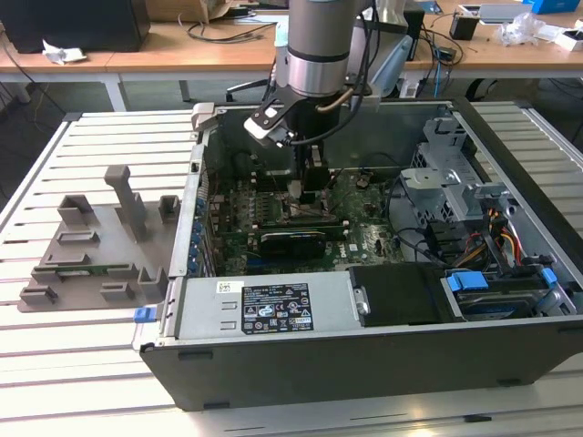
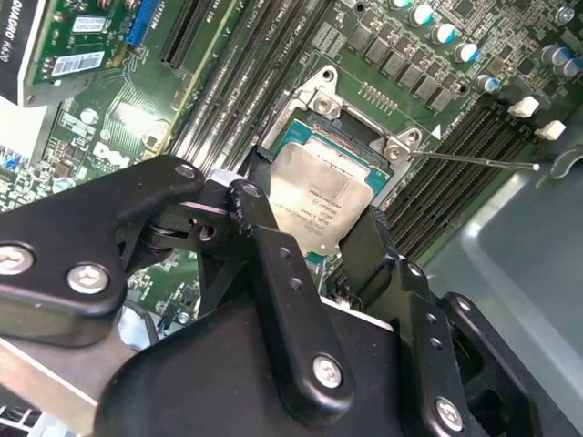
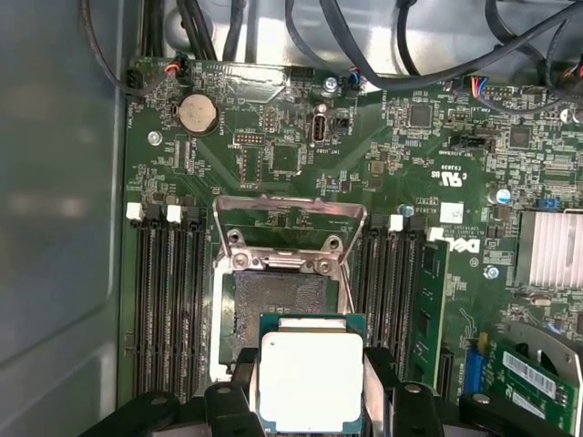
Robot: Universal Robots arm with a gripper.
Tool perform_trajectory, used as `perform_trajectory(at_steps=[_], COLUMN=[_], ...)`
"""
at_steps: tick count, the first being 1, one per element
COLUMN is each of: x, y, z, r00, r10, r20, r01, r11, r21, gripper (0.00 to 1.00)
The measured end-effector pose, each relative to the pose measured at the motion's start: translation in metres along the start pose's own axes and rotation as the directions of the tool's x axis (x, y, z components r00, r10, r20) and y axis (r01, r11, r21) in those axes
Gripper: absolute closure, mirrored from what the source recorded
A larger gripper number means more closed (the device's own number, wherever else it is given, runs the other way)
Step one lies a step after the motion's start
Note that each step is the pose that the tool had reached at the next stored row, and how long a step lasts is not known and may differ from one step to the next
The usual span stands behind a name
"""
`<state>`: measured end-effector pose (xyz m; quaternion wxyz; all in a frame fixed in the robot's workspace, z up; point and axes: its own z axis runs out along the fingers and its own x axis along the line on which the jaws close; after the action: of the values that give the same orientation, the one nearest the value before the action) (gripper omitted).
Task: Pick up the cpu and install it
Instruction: 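Place the cpu into insertion slot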
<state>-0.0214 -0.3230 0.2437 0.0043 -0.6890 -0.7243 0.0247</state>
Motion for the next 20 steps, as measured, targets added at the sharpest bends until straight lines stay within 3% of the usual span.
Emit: perform_trajectory(at_steps=[2,10,20], x=[0.0013,0.0072,0.0112], y=[0.0011,0.0035,0.0077], z=[0.0056,0.0158,0.0339], r00=[1.0,0.9995,0.9995], r10=[0.003,0.032,0.03], r20=[-0.0003,-0.0014,-0.0012], r01=[-0.003,-0.032,-0.03], r11=[1.0,0.9995,0.9995], r21=[0.0,0.0009,0.0019], gripper=[0.45,0.45,0.45])
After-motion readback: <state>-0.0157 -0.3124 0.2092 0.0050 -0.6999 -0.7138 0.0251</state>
